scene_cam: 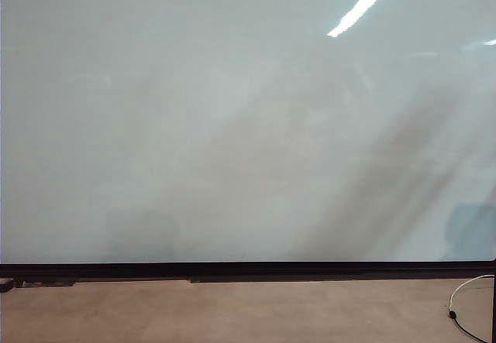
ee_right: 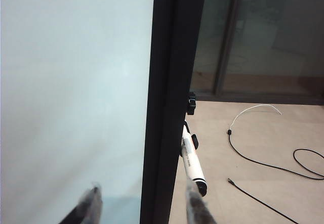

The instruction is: Pick up the pen on the shelf to the right of the whiteboard and draw a rectangle.

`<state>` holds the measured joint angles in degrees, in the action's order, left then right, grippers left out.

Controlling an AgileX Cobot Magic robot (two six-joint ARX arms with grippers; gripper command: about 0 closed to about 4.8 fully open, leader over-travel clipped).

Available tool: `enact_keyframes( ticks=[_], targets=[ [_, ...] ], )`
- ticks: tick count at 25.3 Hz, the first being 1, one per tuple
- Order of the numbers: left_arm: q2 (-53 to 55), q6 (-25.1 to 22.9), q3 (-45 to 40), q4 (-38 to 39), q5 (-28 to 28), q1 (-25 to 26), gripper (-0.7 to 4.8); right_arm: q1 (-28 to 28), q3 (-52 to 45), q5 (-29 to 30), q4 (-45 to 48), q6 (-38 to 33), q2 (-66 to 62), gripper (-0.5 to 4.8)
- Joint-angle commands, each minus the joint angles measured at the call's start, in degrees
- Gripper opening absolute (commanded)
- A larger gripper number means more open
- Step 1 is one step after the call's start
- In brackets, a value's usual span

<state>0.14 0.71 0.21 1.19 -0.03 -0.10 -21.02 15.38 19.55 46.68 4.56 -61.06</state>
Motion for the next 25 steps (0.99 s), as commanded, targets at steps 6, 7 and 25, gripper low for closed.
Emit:
enact_keyframes(
  ticks=[6,7,25],
  targets=[
    [0.04,-0.26,0.15,-0.39,0.22,0.00,-0.04,-3.08,0.35,2.14,4.39,-0.04,-1.97,2.13],
    [0.04,-0.26,0.15,-0.37,0.22,0.00,-0.04,-3.80,0.37,2.75,5.20,-0.07,-2.64,2.13],
    [0.04,-0.26,0.17,-0.37,0.24,0.00,-0.05,-4.39,2.19,6.08,13.94,-0.04,-14.91,2.66]
  ],
)
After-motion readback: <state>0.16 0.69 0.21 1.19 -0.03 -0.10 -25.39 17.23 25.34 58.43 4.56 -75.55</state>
